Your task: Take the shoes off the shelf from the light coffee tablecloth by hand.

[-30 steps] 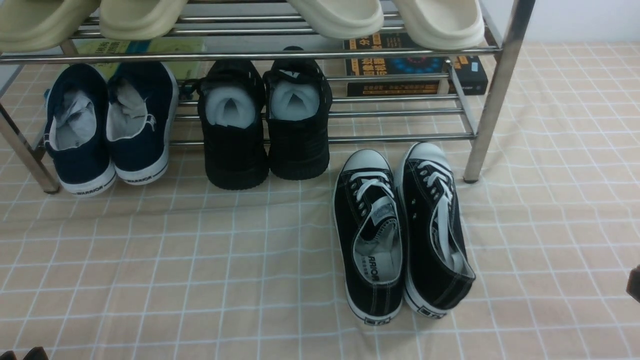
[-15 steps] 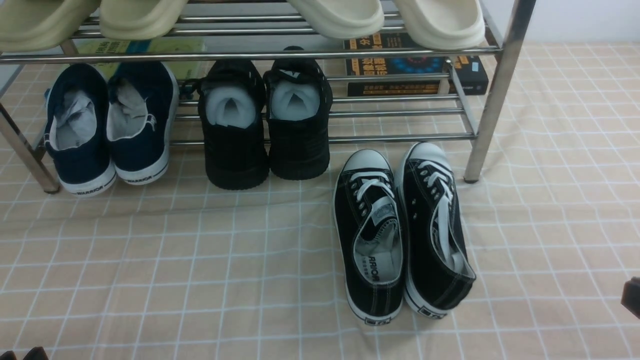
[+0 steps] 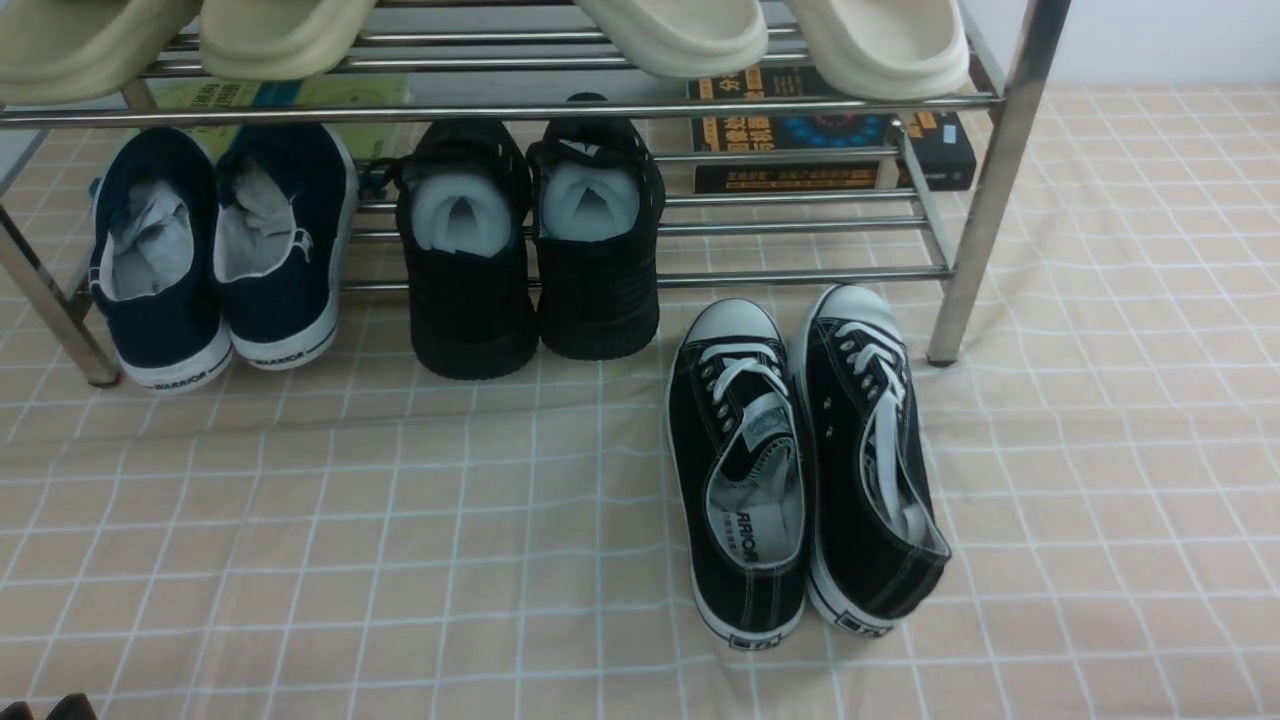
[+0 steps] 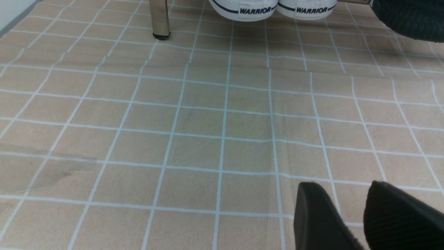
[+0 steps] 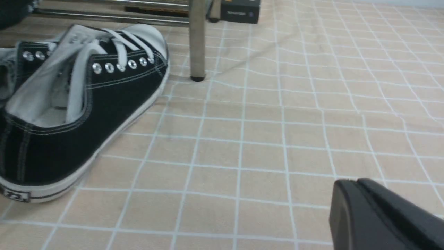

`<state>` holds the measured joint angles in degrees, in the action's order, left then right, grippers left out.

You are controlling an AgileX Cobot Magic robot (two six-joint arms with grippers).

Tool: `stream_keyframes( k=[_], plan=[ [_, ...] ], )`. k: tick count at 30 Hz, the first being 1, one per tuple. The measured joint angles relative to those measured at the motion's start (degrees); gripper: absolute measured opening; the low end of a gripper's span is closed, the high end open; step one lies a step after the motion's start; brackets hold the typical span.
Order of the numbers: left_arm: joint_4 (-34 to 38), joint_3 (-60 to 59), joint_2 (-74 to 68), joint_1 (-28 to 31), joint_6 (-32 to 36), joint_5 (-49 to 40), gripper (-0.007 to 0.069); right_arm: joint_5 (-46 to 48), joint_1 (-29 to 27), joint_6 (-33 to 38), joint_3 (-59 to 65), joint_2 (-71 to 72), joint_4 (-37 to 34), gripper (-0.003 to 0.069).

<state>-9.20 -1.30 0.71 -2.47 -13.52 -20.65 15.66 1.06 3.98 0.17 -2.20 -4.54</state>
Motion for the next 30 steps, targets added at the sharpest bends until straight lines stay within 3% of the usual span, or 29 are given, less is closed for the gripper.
stream_keyframes(
  k=[15,30],
  plan=[
    [0.0,0.0,0.0,0.0,0.0,0.0,0.0242,6.7,-2.6,0.2,0.6,2.7,0.0,0.0035],
    [0.0,0.0,0.0,0.0,0.0,0.0,0.0242,6.9,-2.6,0.4,0.6,2.7,0.1,0.0057]
  ],
)
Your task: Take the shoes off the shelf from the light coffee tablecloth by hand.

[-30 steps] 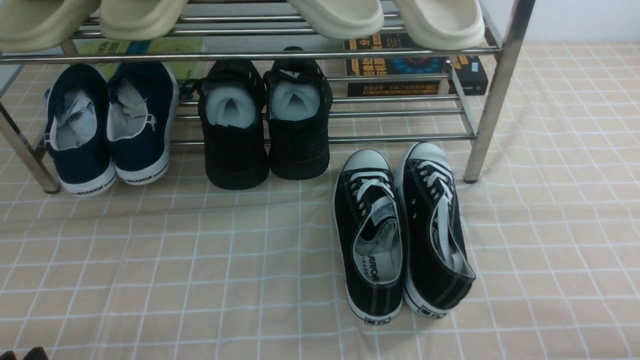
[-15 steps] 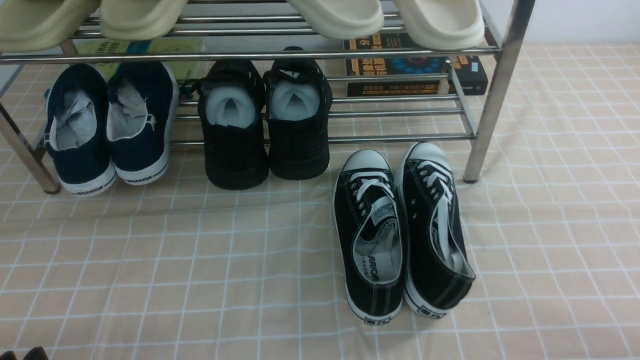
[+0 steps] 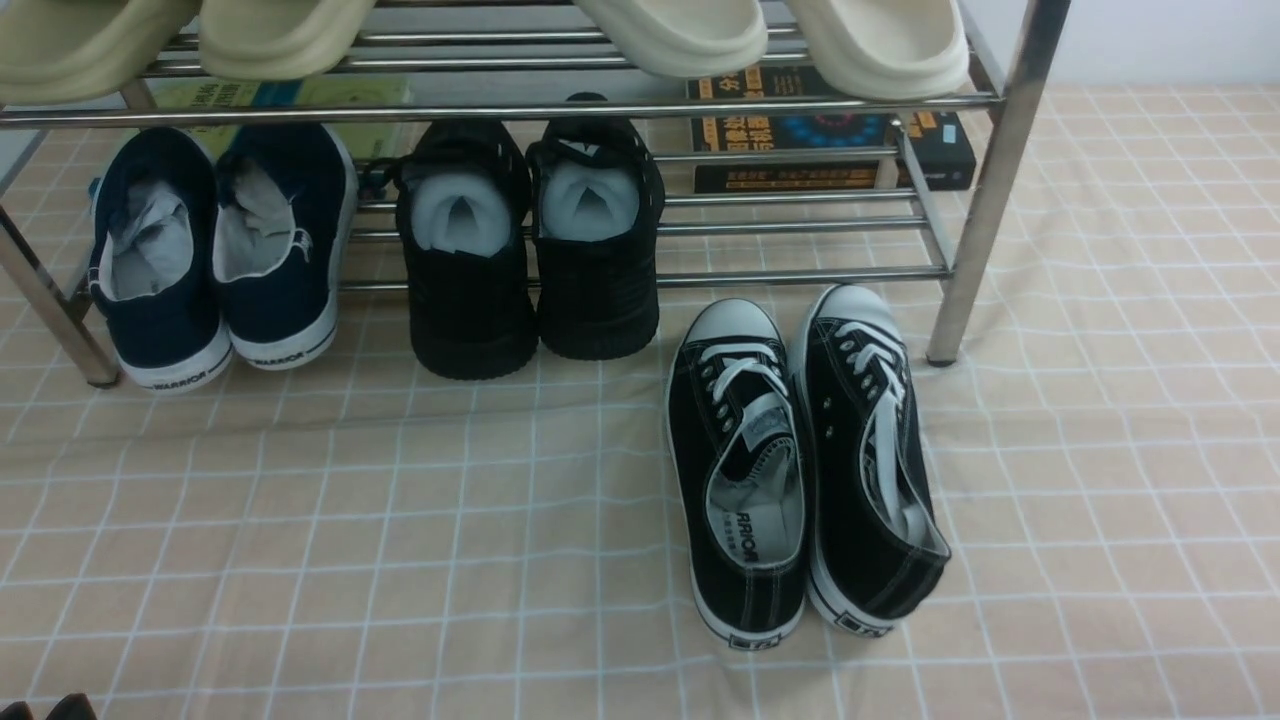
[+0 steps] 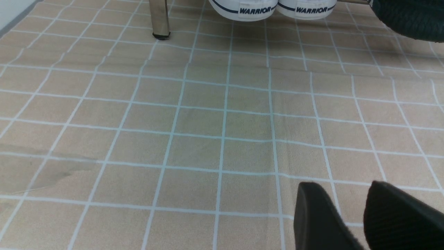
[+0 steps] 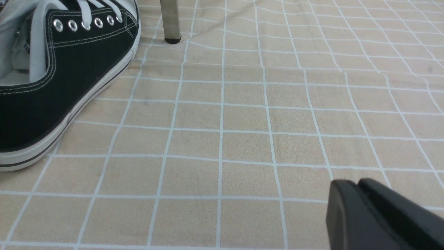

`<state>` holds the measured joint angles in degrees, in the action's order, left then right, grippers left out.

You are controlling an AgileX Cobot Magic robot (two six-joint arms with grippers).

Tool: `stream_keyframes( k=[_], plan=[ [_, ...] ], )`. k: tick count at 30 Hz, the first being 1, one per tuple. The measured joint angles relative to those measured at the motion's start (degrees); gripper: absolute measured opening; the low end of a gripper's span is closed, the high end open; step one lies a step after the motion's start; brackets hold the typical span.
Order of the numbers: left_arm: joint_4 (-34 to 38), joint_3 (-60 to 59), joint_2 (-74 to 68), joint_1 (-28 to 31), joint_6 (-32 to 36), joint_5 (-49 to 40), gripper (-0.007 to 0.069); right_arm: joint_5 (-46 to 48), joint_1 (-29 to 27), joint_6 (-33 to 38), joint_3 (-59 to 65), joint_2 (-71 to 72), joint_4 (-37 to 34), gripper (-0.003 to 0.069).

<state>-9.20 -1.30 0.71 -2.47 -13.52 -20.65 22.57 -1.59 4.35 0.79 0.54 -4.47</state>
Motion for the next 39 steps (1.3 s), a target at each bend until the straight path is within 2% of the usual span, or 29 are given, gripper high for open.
stream_keyframes(
  k=[39],
  plan=[
    [0.0,0.0,0.0,0.0,0.0,0.0,0.0242,0.0,0.0,0.1,0.0,0.0,0.0,0.0105]
  ],
)
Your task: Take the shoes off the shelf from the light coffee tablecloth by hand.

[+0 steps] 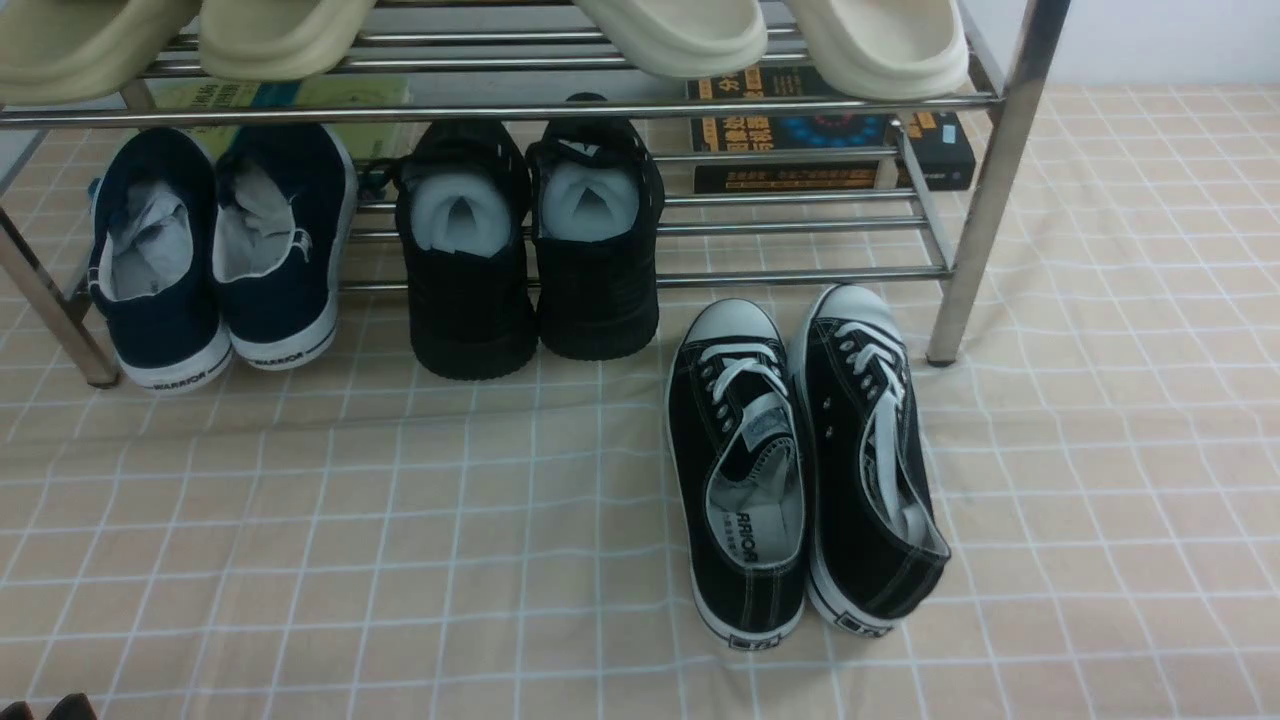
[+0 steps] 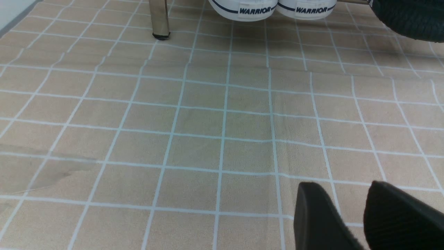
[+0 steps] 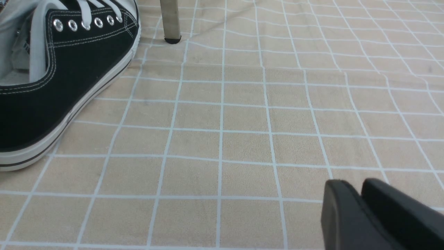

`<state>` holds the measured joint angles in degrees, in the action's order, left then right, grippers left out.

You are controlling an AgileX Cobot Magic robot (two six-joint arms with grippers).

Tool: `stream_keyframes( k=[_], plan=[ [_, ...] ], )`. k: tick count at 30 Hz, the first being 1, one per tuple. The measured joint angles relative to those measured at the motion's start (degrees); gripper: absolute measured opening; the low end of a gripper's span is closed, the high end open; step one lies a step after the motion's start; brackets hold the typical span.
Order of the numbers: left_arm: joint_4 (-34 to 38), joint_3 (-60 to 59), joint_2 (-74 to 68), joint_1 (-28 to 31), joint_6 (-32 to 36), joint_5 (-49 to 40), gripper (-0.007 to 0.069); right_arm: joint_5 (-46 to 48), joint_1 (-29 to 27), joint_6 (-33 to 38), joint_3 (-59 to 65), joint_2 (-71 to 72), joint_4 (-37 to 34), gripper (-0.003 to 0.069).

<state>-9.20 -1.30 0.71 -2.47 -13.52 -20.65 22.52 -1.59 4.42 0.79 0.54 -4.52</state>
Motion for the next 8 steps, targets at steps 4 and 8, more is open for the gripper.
stream_keyframes(
  k=[4,8],
  plan=[
    [0.0,0.0,0.0,0.0,0.0,0.0,0.0242,0.1,0.0,0.0,0.0,0.0,0.0,0.0110],
    [0.0,0.0,0.0,0.0,0.0,0.0,0.0242,0.1,0.0,0.0,0.0,0.0,0.0,0.0111]
  ],
)
